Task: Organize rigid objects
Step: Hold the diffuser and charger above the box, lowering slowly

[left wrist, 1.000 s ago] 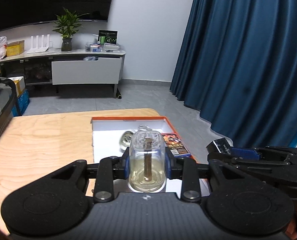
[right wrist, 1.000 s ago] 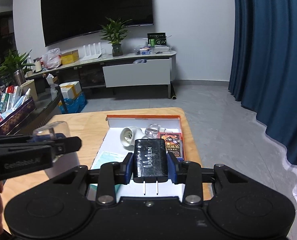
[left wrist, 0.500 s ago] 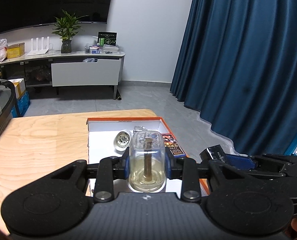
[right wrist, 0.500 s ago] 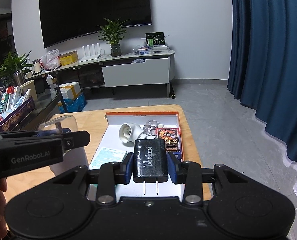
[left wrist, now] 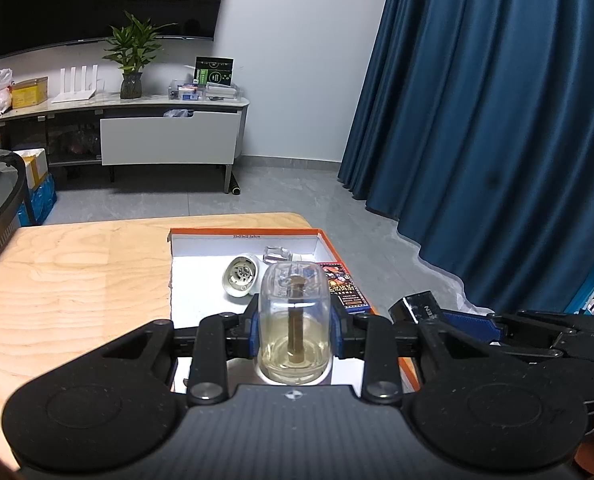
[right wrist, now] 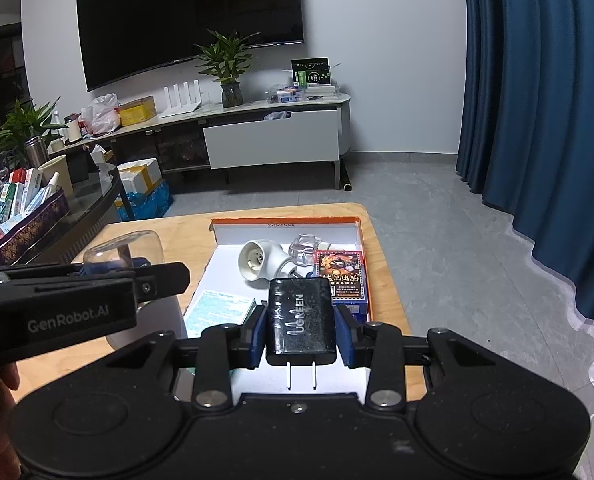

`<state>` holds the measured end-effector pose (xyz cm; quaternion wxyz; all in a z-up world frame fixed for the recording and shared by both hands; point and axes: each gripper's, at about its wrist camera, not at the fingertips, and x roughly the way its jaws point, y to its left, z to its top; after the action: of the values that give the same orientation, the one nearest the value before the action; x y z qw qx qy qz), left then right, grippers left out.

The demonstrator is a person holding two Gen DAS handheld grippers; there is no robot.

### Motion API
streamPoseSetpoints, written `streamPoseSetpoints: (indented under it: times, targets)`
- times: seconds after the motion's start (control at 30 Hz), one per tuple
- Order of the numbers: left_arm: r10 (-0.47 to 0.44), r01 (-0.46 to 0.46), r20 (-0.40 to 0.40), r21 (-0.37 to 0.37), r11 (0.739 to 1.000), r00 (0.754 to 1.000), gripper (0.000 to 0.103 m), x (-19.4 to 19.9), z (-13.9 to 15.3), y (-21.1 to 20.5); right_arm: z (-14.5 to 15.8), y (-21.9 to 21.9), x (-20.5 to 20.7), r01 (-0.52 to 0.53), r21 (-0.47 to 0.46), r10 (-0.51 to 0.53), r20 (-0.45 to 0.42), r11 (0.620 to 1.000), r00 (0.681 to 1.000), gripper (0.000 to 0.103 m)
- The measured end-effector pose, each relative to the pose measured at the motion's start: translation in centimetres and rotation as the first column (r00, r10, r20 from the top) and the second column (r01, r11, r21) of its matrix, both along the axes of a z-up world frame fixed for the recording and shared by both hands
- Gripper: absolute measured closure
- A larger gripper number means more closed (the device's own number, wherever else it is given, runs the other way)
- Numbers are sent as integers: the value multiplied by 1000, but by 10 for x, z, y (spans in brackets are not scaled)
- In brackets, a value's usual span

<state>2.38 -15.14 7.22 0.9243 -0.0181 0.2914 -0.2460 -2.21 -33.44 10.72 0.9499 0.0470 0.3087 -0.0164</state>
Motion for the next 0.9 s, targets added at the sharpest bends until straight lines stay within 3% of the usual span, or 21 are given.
streamPoseSetpoints:
  times: [0.9]
  targets:
    - [-3,3,-30,4,1000,1000,70,11,-7,0,-9,1,12,-1,3,2,-25,1000,1000,59]
